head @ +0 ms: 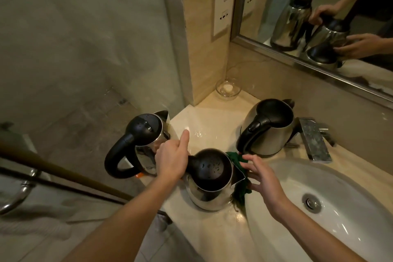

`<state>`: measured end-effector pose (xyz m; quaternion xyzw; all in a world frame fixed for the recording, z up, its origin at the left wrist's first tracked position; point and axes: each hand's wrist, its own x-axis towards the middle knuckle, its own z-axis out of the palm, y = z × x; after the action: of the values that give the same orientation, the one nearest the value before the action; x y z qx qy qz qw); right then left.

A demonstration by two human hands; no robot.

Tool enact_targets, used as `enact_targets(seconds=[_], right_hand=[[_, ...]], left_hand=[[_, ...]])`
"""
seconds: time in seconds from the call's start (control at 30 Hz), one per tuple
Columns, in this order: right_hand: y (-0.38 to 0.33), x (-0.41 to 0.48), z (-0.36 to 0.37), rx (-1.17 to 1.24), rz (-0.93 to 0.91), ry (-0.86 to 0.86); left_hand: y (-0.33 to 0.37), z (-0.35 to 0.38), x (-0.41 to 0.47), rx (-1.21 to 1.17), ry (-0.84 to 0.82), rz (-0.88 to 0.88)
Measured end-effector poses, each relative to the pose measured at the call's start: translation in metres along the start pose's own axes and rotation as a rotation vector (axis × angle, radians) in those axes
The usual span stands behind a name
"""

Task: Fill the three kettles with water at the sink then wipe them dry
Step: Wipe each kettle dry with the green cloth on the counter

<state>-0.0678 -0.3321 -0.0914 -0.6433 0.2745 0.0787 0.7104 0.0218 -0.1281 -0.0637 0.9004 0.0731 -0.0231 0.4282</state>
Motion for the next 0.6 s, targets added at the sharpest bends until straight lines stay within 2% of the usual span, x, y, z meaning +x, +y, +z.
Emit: enact_targets(seconds=[0.07,0.27,0.6], right_hand=[[0.004,0.003,0.002,-0.006,0.021,-0.001],[-0.002,0.008,0.003,-0.005,0.035,-0.021],[-0.005,-0.006,-0.011,-0.010,-0.105,-0.061]], left_hand=[[-0.002,0.001,-0.002,0.034,0.029,0.036],[-0.003,0.001,0.002,0.072,-0.021,0.048],[-0.005,0.007,0.000,0.103,-0.078,0.078]])
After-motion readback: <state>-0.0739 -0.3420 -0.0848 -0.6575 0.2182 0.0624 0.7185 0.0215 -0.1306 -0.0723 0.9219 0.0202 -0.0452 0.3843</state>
